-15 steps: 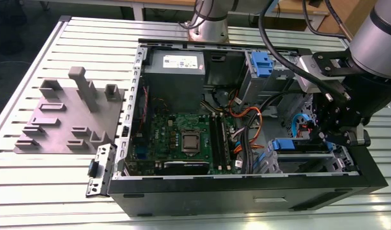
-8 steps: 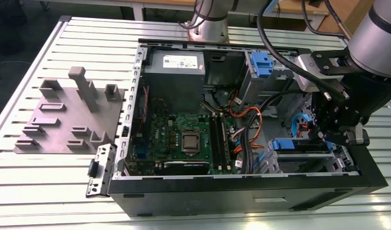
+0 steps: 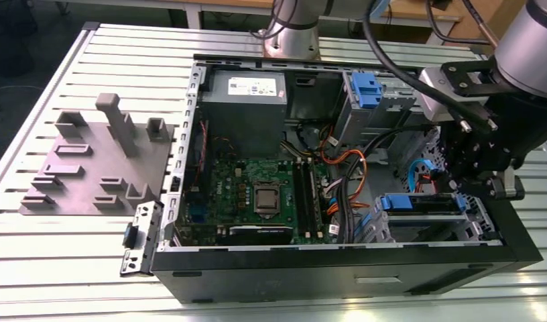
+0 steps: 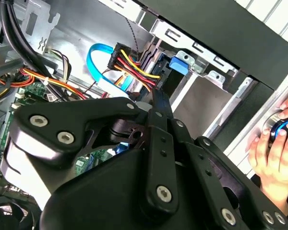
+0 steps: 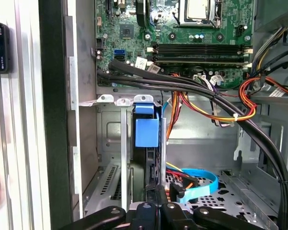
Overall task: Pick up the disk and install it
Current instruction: 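Insert the second disk wire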
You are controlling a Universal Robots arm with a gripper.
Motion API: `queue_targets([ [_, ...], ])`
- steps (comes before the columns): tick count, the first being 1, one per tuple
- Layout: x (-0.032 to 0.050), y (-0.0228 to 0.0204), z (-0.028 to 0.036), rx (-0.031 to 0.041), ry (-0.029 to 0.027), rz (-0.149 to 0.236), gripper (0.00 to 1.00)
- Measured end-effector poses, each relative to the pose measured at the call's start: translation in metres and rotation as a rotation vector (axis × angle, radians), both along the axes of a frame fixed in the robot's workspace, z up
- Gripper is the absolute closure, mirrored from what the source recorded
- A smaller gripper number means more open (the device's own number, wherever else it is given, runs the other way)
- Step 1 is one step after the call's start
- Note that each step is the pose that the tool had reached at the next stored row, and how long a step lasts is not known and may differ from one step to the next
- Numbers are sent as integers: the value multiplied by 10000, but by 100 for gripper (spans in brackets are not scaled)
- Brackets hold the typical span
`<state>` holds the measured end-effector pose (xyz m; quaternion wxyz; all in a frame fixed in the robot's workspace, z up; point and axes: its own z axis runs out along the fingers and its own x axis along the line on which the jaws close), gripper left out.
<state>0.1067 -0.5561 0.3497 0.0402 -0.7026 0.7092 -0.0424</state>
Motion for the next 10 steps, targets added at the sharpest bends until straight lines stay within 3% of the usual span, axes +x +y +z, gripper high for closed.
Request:
queue_targets([
  [6,0,1,120,-6,0,0,89],
  [10,-12,1,124,-4,0,-1,89],
])
